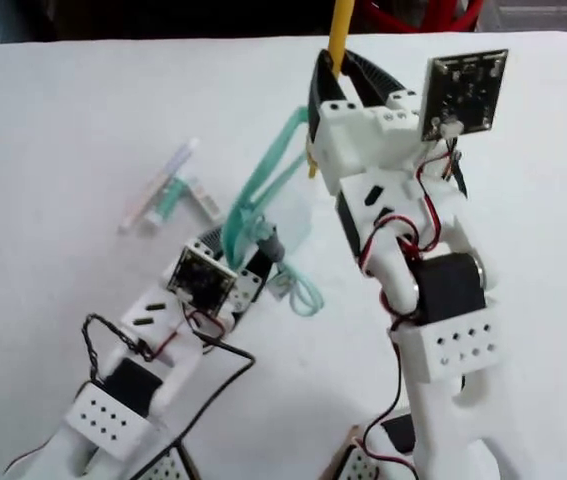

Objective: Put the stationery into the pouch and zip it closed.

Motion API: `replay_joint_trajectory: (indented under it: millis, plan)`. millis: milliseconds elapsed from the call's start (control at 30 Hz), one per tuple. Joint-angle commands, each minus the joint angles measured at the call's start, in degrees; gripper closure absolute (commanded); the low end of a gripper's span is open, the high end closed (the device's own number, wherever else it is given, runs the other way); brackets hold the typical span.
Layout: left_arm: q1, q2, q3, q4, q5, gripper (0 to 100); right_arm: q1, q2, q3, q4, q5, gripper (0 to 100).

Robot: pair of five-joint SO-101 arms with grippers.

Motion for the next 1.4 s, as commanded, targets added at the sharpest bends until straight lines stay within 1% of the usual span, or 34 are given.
replay_joint_trajectory:
  millis: [0,167,333,467,667,867,933,1067,1133,1200,1267,1367]
  plan:
    - [-0.48,-0.66,-1.67,-1.41,-0.09,89,0.22,0.13,-6.42,-2.15,-0.44,98.1]
    - [-0.48,-0.66,-1.67,-1.41,-0.09,89,0.40,6.55,-12.31,-2.51,-0.44,98.1]
    - [-0.40,-0.66,-1.67,-1.41,-0.09,89,-0.75,13.58,-14.77,-2.95,-0.53,98.1]
    - [-0.48,-0.66,-1.76,-1.41,-0.18,89,-0.75,11.91,-12.40,-0.75,-0.79,98.1]
    - [-0.48,-0.66,-1.85,-1.41,-0.18,89,-1.01,8.48,-3.52,-0.31,-0.44,98.1]
    - [-0.92,-0.66,-1.93,-1.41,-0.26,89,-1.01,3.21,1.93,1.45,-0.35,97.1]
    - [-0.92,-0.66,-1.93,-1.41,-0.26,89,-1.10,2.42,3.08,3.38,-0.35,91.6]
    - [-0.92,-0.66,-1.93,-1.41,-0.35,89,-1.10,0.04,0.70,9.80,-0.35,73.5]
    - [-0.92,-0.66,-1.93,-1.41,-0.35,89,-0.92,-1.45,-1.67,11.56,-0.35,70.8]
    - [-0.92,-0.66,-1.85,-1.41,-0.35,89,0.40,-2.86,-4.57,12.35,-0.35,70.8]
    - [-0.92,-0.66,-1.85,-1.41,-0.35,89,4.62,-3.21,-6.68,12.00,-0.35,71.2]
    - [-0.92,-0.66,-1.76,-1.41,-0.35,89,10.59,0.75,-6.95,11.21,-0.79,76.8]
